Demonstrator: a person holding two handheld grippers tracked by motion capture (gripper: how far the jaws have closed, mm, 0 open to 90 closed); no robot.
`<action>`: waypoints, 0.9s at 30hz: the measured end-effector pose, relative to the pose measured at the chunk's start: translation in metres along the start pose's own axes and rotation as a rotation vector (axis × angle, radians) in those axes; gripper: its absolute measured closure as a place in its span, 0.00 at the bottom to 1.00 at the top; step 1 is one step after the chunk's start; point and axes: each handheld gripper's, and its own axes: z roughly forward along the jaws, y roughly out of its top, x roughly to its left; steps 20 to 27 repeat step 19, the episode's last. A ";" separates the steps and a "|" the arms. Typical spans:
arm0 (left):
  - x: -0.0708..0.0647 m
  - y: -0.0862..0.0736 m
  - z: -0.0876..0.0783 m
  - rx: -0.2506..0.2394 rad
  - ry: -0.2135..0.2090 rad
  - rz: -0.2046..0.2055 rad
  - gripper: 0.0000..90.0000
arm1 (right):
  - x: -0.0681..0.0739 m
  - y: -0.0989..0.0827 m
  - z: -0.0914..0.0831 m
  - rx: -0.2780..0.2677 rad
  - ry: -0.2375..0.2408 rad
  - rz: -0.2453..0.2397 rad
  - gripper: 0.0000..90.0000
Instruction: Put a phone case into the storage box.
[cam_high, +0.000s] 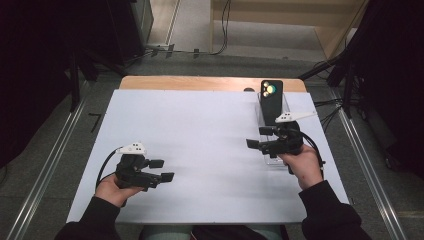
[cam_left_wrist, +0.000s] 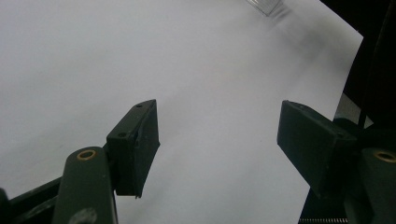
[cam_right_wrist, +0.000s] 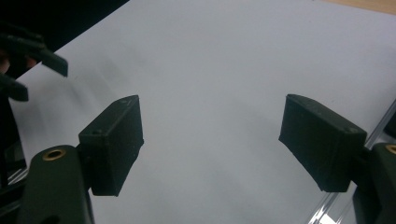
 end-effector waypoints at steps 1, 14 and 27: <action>0.000 0.000 0.000 0.000 0.000 0.002 0.33 | 0.003 -0.004 -0.001 0.003 0.004 -0.008 0.23; -0.006 -0.007 -0.003 -0.019 -0.009 0.007 0.33 | 0.023 -0.052 -0.012 0.058 0.004 -0.075 0.24; -0.007 -0.007 -0.003 -0.017 -0.008 0.011 0.33 | 0.021 -0.057 -0.011 0.058 -0.001 -0.072 0.24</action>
